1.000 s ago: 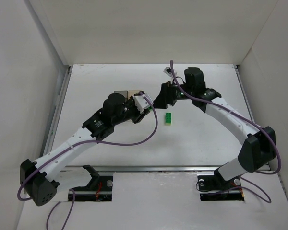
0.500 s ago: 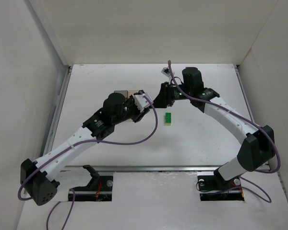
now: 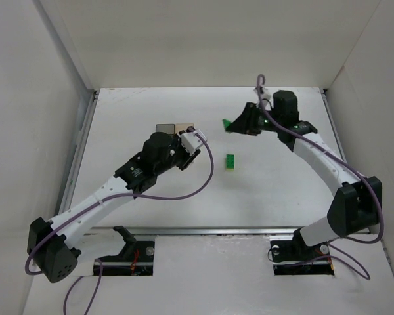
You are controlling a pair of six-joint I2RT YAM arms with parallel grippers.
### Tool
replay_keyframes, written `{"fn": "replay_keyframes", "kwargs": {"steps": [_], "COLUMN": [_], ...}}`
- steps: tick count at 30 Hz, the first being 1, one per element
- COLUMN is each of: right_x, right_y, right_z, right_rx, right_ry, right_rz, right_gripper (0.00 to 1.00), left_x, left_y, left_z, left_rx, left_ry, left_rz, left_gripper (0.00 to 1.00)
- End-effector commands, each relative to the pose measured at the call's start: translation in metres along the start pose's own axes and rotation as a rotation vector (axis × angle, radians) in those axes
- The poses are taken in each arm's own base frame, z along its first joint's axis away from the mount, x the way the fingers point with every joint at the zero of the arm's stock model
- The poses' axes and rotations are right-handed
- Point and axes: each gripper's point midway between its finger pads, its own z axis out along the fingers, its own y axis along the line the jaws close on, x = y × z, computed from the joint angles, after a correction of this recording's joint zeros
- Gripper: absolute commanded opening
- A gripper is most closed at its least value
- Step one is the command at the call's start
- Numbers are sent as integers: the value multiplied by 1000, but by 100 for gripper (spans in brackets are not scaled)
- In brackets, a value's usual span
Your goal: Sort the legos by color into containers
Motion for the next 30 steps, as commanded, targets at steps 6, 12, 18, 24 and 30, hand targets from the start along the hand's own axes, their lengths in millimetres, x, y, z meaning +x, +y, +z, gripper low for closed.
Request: {"fn": "replay_keyframes", "kwargs": {"steps": [6,12,18,24,30], "right_x": [-44,-43,-44,-29,-20], "right_y": [-47,-51,-36,-22,-12], "right_z": [-27,-25,-33,-20,1], "right_rx": [182,185,166,134,118], "right_ry": [-189,-183,-200,-156,-92], "right_rz": [46,52,17,-15,-34], "right_gripper": [0,0,0,0,0], "left_x": [9,59,85,90,94], "left_y": [9,47,70,76,63], "left_z": [-5,42,65,68,67], "left_rx": [-79,-255,-323,-347,-278], "left_ry": [-1,154,173,200,223], "left_rz": [-57,-144,-99,-111,-139], "left_gripper": [0,0,0,43,100]}}
